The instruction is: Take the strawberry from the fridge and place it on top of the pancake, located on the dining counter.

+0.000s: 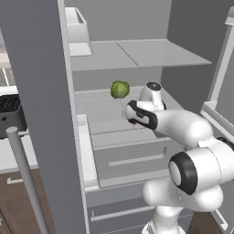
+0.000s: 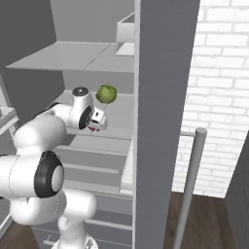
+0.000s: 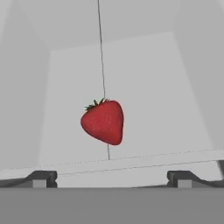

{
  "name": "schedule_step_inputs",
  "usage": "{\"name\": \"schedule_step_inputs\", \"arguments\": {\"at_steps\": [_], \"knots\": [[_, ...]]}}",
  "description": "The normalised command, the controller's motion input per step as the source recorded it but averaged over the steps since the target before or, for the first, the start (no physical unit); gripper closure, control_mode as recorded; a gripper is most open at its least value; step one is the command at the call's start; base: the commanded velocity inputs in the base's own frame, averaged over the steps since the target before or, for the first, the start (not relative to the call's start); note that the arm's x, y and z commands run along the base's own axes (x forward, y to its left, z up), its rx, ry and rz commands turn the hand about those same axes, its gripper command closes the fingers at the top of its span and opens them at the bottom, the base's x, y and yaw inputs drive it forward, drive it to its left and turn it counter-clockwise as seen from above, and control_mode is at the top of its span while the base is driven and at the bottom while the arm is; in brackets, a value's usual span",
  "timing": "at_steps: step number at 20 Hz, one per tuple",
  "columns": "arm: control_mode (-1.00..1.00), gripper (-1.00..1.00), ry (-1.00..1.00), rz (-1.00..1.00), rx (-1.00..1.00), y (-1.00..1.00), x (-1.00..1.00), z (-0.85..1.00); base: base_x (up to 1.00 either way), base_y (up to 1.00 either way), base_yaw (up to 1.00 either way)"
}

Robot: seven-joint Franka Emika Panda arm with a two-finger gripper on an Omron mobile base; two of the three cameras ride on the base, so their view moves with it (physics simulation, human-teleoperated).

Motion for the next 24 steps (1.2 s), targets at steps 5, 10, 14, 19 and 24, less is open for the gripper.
{"name": "schedule_step_inputs", "arguments": {"at_steps": [5,10,14,19,24], "knots": [[-1.0,-1.0,0.01,0.0,0.0,0.01,0.51,-0.2,0.0,0.0,0.0],[-1.0,-1.0,0.0,0.0,-0.01,0.09,0.27,-0.31,0.0,0.0,0.0],[-1.0,-1.0,0.0,0.0,-0.01,0.05,0.21,-0.33,0.0,0.0,0.0],[-1.0,1.0,0.0,0.0,-0.01,0.03,0.08,-0.29,0.0,0.0,0.0],[-1.0,1.0,-0.03,0.0,0.0,0.0,-0.2,-0.28,0.0,0.0,0.0]]}}
